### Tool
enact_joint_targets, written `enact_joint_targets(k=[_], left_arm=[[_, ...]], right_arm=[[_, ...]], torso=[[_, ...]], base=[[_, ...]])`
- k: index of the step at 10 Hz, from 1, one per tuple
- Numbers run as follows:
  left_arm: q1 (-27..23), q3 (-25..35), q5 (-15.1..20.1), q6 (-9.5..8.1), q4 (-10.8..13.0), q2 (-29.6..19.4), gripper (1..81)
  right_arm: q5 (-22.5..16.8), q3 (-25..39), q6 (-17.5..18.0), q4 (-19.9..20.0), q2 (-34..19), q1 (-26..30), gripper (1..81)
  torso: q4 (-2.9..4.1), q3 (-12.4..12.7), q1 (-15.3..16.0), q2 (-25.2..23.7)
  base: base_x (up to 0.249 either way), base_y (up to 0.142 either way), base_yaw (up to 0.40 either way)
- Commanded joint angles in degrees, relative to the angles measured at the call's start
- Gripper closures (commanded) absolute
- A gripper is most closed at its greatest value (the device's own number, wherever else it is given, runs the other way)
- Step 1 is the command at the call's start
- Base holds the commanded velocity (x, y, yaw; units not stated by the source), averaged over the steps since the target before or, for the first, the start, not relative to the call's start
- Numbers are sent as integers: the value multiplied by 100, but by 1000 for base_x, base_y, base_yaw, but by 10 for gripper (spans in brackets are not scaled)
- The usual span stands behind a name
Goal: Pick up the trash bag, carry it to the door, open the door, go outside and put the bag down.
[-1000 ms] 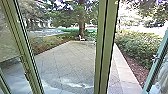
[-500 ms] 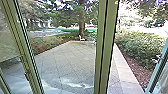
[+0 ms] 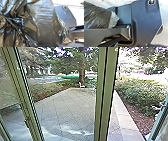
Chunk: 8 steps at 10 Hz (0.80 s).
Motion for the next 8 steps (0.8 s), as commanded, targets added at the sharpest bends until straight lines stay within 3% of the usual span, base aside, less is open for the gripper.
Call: enact_joint_targets(k=[1,5,8], left_arm=[[-275,7,276,54,38,20,811],[-292,33,276,54,47,-32,811],[-292,34,276,54,38,-33,811]], right_arm=[[-295,36,-15,-53,23,231,10],[-295,36,-15,-53,23,231,10],[-295,36,-15,-36,32,231,10]], torso=[[0,0,0,0],[0,0,0,0],[0,0,0,0]], base=[[0,0,0],[0,0,0],[0,0,-168]])
